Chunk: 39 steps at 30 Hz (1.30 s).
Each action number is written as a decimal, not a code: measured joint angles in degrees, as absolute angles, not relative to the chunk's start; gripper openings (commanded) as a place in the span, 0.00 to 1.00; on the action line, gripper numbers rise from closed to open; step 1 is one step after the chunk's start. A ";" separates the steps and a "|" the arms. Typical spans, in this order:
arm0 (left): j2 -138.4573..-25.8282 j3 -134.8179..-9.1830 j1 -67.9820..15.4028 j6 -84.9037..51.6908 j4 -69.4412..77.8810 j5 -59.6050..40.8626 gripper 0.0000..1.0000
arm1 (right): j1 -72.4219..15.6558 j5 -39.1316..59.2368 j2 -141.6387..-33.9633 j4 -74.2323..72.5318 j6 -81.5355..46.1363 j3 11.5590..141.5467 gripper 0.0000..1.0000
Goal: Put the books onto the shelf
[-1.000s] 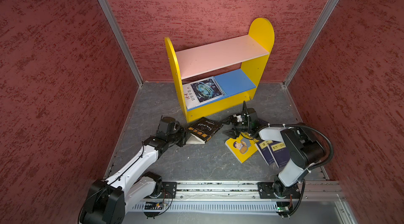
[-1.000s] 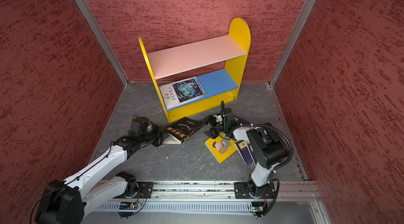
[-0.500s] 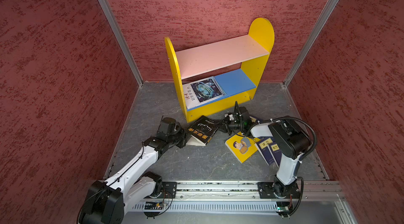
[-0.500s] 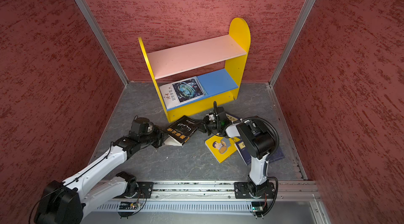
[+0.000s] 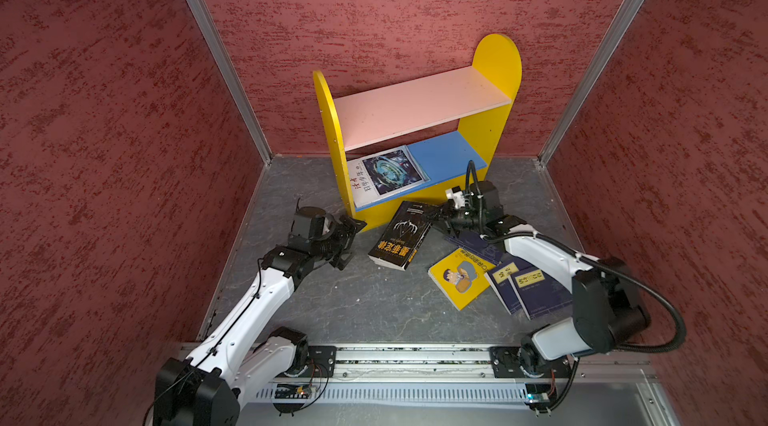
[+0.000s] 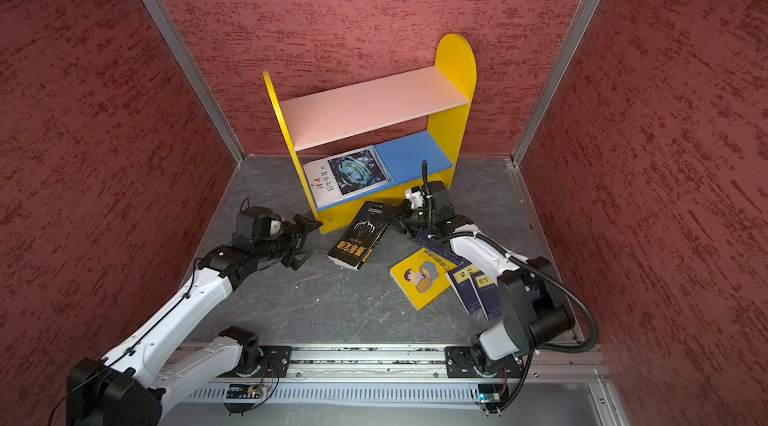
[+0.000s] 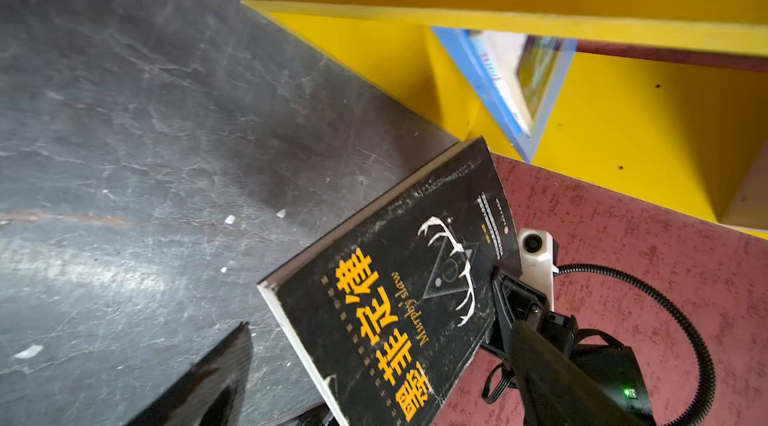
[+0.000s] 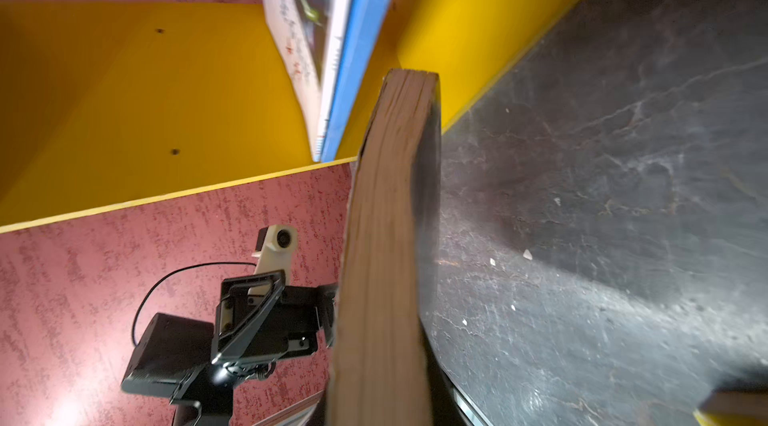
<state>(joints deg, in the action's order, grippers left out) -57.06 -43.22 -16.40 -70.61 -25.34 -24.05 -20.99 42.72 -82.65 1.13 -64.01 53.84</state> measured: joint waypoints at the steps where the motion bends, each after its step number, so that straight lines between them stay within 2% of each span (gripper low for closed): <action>1: -57.43 -44.25 -16.36 -69.25 -25.26 -24.36 0.99 | -20.23 42.74 -80.84 2.02 -63.59 53.84 0.00; 6: -59.92 -48.71 -15.64 -61.98 -20.75 -28.88 1.00 | -15.53 43.05 -74.13 5.26 -63.05 54.92 0.01; 13: -62.65 -51.81 -15.64 -57.39 -13.15 -36.67 0.99 | -13.85 42.76 -73.65 4.08 -65.56 56.86 0.02; 24: -62.78 -50.72 -17.87 -58.08 -3.22 -41.01 0.99 | -12.58 36.14 -74.39 -14.00 -76.88 51.57 0.02; 33: -71.22 -51.22 -22.83 -60.88 1.87 -41.91 0.95 | -12.58 35.35 -74.59 -24.01 -80.99 50.87 0.03; 39: -75.48 -52.90 -24.12 -62.74 6.50 -42.09 0.88 | -12.58 35.07 -75.09 -32.08 -84.90 47.16 0.03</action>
<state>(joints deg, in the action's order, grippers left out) -75.48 -52.90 -24.12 -62.74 6.50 -42.09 -12.58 35.07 -75.09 -32.08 -84.90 47.16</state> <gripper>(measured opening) 0.909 0.159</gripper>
